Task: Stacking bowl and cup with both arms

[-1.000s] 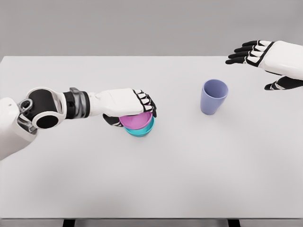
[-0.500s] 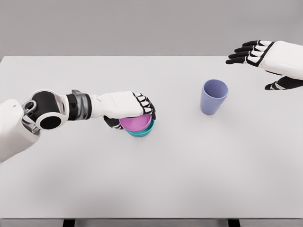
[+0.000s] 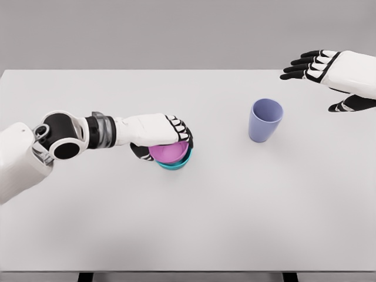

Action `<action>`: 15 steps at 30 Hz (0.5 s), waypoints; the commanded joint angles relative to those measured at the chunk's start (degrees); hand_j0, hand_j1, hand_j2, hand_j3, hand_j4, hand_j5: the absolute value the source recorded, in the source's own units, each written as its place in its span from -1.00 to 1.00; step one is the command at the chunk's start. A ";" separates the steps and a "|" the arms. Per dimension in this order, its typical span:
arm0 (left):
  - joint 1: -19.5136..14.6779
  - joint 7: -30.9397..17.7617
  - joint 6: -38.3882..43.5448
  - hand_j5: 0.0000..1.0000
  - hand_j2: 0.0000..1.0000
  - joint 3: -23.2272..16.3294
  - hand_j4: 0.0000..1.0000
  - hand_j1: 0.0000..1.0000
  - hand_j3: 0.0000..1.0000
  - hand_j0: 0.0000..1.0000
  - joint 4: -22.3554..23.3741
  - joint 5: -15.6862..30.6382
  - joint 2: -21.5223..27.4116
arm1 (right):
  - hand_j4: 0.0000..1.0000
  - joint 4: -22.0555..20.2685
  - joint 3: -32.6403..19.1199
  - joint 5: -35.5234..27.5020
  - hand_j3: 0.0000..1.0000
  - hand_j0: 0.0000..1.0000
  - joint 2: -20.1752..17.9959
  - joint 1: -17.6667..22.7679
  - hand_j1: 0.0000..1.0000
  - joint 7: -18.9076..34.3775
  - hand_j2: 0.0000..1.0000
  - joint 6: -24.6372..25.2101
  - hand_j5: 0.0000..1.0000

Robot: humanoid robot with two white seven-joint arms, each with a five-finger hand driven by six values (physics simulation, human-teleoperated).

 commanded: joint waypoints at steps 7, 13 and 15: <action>0.00 0.06 0.18 0.97 0.97 0.10 0.97 0.97 0.97 0.97 0.11 0.12 0.04 | 1.00 0.00 -0.01 -0.31 1.00 1.00 -0.05 0.00 1.00 -0.03 1.00 0.17 1.00; 0.00 0.06 0.18 1.00 1.00 0.10 1.00 1.00 1.00 1.00 0.02 0.12 0.04 | 1.00 0.00 -0.01 -0.31 1.00 1.00 0.03 0.00 1.00 -0.03 1.00 0.17 1.00; 0.00 0.06 0.18 1.00 1.00 0.10 1.00 1.00 1.00 1.00 0.02 0.12 0.04 | 1.00 0.00 -0.01 -0.31 1.00 1.00 0.03 0.00 1.00 -0.03 1.00 0.17 1.00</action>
